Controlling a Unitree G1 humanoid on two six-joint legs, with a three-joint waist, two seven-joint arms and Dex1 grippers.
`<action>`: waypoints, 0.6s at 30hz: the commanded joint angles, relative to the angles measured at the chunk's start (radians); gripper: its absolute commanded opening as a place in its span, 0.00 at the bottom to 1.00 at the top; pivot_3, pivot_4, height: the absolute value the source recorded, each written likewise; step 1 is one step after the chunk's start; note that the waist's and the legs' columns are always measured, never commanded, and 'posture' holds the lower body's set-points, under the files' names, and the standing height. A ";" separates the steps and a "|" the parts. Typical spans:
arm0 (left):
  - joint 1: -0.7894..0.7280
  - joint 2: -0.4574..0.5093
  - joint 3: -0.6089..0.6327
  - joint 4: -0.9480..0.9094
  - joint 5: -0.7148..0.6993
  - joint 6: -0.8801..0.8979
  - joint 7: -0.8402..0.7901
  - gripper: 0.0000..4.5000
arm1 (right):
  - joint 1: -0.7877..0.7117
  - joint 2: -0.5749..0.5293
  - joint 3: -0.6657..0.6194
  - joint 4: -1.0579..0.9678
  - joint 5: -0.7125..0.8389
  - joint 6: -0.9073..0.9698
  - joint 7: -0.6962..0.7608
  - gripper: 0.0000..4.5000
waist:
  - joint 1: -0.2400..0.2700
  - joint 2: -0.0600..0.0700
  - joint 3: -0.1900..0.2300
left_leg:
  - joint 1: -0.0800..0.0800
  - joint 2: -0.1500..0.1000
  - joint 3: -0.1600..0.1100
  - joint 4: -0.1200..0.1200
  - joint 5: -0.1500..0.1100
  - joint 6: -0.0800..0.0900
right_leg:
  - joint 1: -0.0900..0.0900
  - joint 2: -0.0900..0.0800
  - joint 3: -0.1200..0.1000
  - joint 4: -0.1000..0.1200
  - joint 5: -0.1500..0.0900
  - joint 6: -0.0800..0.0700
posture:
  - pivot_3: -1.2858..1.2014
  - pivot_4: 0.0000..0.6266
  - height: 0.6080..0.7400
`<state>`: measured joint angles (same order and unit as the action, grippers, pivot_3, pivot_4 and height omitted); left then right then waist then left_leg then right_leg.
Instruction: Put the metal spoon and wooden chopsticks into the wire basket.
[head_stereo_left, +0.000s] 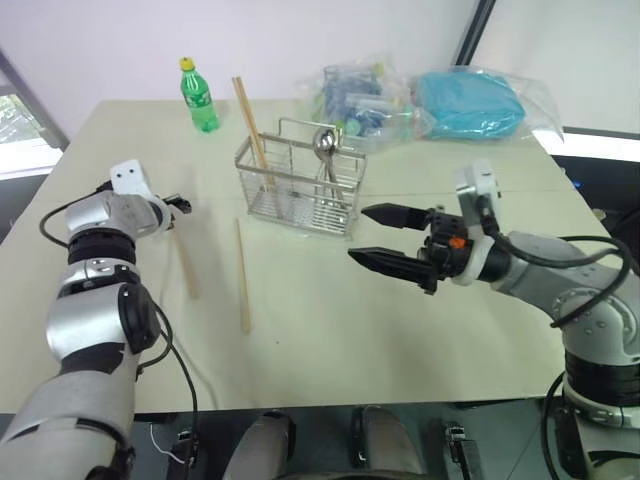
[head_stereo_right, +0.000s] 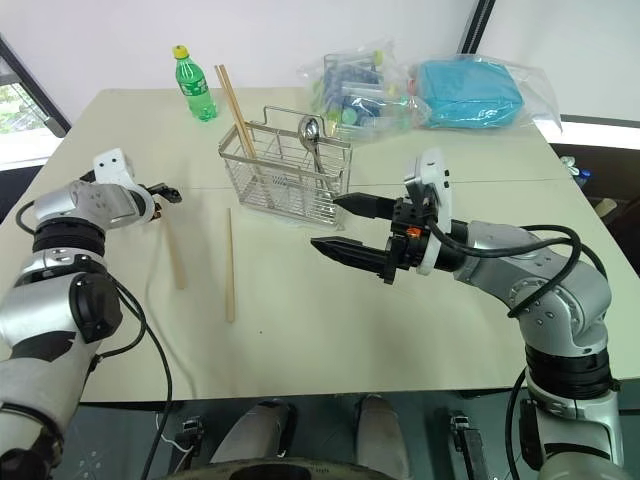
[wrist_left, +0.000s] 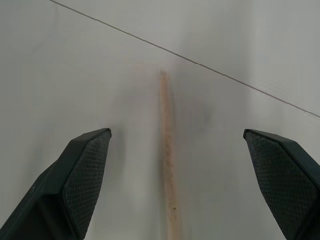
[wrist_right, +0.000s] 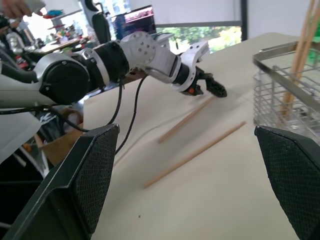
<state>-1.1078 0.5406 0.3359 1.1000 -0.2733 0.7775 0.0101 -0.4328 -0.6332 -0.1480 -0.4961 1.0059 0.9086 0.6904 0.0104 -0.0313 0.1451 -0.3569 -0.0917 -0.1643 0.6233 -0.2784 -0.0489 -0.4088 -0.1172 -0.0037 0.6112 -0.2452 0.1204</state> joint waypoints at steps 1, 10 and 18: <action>-0.033 0.015 0.006 0.054 0.014 -0.031 -0.008 1.00 | -0.006 0.011 -0.037 -0.031 0.033 -0.021 -0.034 0.99 | 0.001 0.000 0.000 | 0.000 0.000 0.000 0.000 0.000 0.000 | 0.000 0.000 0.000 0.000 0.000 0.000 | 0.52 0.24 0.86; -0.042 0.017 0.053 0.092 -0.001 -0.060 0.034 0.03 | -0.026 -0.008 -0.063 -0.005 0.069 -0.007 -0.069 1.00 | 0.004 0.000 0.000 | 0.000 -0.001 0.000 0.002 -0.001 0.001 | 0.001 -0.001 0.000 0.000 0.000 0.001 | 0.52 0.24 0.86; -0.047 0.033 0.040 -0.009 0.040 -0.290 0.061 0.01 | -0.034 -0.014 -0.042 0.011 0.073 -0.011 -0.066 1.00 | 0.001 -0.001 0.000 | -0.001 0.000 0.000 0.003 -0.001 0.001 | 0.000 0.000 0.000 0.001 0.000 0.001 | 0.52 0.24 0.86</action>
<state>-1.1246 0.5531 0.3621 1.1488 -0.2301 0.5549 0.0611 -0.4497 -0.6403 -0.1731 -0.4743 1.0643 0.9093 0.6222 0.0115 -0.0322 0.1455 -0.3577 -0.0919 -0.1646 0.6261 -0.2789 -0.0481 -0.4085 -0.1175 -0.0037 0.6119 -0.2448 0.1214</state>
